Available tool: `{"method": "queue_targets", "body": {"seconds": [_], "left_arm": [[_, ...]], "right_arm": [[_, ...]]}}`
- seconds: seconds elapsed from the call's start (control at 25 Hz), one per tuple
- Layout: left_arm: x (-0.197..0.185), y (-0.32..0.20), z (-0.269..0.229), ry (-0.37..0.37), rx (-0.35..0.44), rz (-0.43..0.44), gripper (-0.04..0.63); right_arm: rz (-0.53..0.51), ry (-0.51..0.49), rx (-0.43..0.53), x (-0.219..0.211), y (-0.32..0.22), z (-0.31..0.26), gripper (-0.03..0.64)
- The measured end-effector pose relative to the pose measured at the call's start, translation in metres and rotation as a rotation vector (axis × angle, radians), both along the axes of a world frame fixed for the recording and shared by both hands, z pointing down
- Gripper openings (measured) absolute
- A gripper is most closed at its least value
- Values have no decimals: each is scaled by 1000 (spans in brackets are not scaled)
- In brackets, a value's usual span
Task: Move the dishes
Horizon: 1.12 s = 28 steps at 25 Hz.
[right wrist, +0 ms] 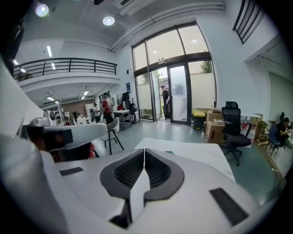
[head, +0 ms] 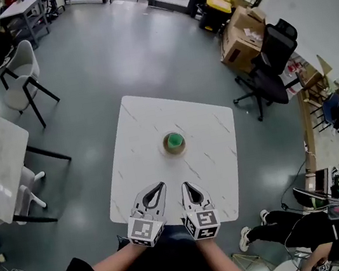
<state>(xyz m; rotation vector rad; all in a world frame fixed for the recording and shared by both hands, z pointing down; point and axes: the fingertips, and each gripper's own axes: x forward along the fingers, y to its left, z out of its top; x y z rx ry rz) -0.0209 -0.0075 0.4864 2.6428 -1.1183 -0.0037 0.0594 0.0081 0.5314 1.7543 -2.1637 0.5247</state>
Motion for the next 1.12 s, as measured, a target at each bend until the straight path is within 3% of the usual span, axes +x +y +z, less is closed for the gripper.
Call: {"method": "queue_targets", "body": {"seconds": [0.16,0.56,1.0,1.08,1.12], "left_arm": [[15,-25,8,-20,0,-23,17],[57,-84,53,-98,-52,-80,17],[74,-135,83,-102,-93,-112,17],[76,-137,86,-104,-101,-115,17],[76,-137,87,-107,-105,-116,17]], "right_arm": [[-38,-6,-17,18,-37,9,17],[-24,-77,-121,64,-123,66,18],[5,-80,-195,83,-179,123,20],[12,-82,-217,87,-187,135,51],[17,-85,-229,89,-190,141,103]]}}
